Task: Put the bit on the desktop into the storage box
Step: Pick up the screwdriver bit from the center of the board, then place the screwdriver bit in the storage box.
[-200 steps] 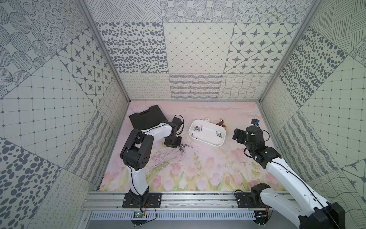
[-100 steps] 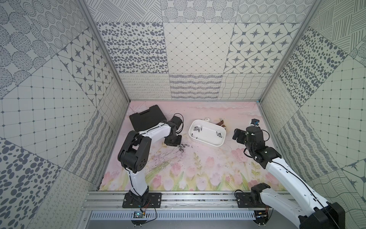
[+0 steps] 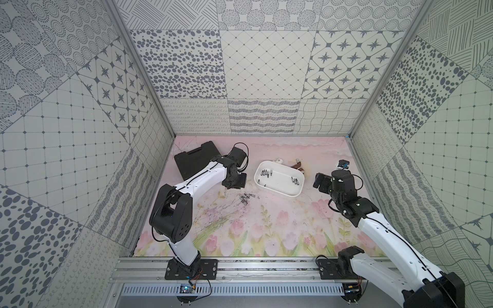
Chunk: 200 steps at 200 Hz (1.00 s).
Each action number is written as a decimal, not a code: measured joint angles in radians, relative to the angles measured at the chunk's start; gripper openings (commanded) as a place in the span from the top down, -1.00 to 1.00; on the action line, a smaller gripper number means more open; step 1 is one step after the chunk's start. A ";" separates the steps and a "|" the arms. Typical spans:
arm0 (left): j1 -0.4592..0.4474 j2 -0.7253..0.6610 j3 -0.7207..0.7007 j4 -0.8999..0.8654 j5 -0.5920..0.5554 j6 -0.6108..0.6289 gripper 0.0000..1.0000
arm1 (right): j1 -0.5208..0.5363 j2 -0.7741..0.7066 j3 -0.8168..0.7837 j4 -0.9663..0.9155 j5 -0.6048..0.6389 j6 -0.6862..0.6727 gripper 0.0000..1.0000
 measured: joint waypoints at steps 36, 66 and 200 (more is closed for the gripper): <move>-0.039 -0.012 0.072 -0.036 -0.022 0.000 0.76 | 0.000 0.000 0.000 0.000 -0.001 0.000 -0.93; -0.073 -0.006 0.138 -0.060 -0.037 0.001 0.76 | 0.000 -0.004 0.000 0.000 0.000 0.001 -0.93; -0.190 0.196 0.477 -0.123 -0.040 0.020 0.79 | 0.000 -0.034 -0.002 0.000 0.001 0.000 -0.93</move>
